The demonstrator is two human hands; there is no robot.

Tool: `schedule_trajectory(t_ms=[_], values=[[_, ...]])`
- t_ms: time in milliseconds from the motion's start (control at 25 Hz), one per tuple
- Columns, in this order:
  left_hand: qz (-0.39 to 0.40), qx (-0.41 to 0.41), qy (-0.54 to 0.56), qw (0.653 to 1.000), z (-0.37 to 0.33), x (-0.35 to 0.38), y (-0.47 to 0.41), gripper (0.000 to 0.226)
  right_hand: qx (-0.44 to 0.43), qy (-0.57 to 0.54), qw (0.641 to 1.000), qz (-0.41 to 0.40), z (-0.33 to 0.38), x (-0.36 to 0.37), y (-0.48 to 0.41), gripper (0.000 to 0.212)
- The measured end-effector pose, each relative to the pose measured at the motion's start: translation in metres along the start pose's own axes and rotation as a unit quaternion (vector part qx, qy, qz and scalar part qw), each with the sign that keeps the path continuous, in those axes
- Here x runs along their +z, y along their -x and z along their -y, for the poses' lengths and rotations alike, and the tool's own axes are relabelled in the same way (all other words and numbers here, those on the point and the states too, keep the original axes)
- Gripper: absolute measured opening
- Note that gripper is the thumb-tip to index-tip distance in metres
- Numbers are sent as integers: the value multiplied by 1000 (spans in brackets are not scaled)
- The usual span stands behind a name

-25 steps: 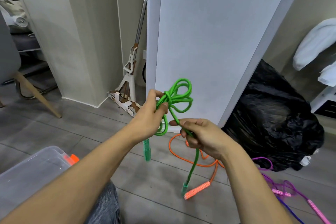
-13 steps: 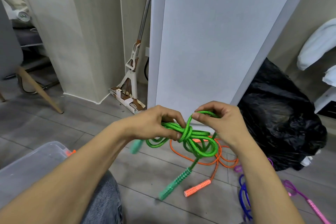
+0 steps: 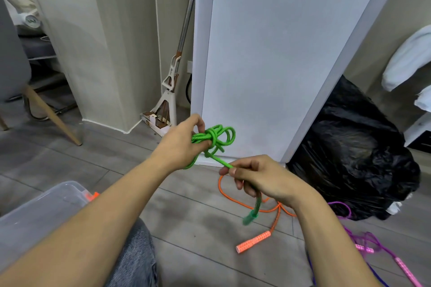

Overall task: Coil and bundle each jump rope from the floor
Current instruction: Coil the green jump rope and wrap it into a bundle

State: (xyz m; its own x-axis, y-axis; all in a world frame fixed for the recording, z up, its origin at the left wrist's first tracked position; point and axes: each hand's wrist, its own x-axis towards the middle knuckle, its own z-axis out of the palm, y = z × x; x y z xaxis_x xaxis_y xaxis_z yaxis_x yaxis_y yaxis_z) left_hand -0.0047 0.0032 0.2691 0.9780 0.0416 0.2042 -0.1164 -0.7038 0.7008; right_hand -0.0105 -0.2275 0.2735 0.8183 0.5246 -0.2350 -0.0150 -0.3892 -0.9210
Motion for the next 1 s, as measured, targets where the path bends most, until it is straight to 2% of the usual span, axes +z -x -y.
schedule_trajectory(t_ms=[80,160,240,320,400,480,560,600,640,680,760,840,920,1000], values=[[51,30,-84,995,0,-2,-1,31,-27,3,998,-63,2,-4,0,16],[156,49,-78,983,-5,0,2,30,-58,33,989,-131,3,-9,-1,9],[293,45,18,955,-12,2,9,26,-84,41,982,-161,5,-12,1,8],[381,12,178,907,-20,-2,15,23,-99,19,981,-166,6,-15,2,14],[412,-19,309,857,-25,-8,18,21,-91,-47,982,-156,8,-16,3,17],[429,-27,403,808,-25,-10,18,26,-81,-132,981,-113,9,-18,4,14],[401,-32,468,787,-24,-8,16,42,-85,-130,985,-72,11,-18,7,5],[356,-44,486,797,-25,-6,14,49,-74,-101,990,-69,10,-18,9,5],[291,-66,495,816,-26,-5,11,52,-51,-73,993,-79,7,-19,8,16],[220,-97,502,831,-27,-2,8,50,-19,-62,994,-89,5,-20,6,26],[112,-154,513,837,-26,4,3,44,24,-67,994,-77,-1,-24,4,30],[65,-172,523,832,-22,9,0,36,46,-71,996,-29,-6,-26,5,23],[32,-163,505,847,-16,12,-4,24,75,-62,995,14,-8,-26,9,17],[-5,-158,485,860,-11,10,-8,22,114,-47,992,31,-11,-30,13,9]])
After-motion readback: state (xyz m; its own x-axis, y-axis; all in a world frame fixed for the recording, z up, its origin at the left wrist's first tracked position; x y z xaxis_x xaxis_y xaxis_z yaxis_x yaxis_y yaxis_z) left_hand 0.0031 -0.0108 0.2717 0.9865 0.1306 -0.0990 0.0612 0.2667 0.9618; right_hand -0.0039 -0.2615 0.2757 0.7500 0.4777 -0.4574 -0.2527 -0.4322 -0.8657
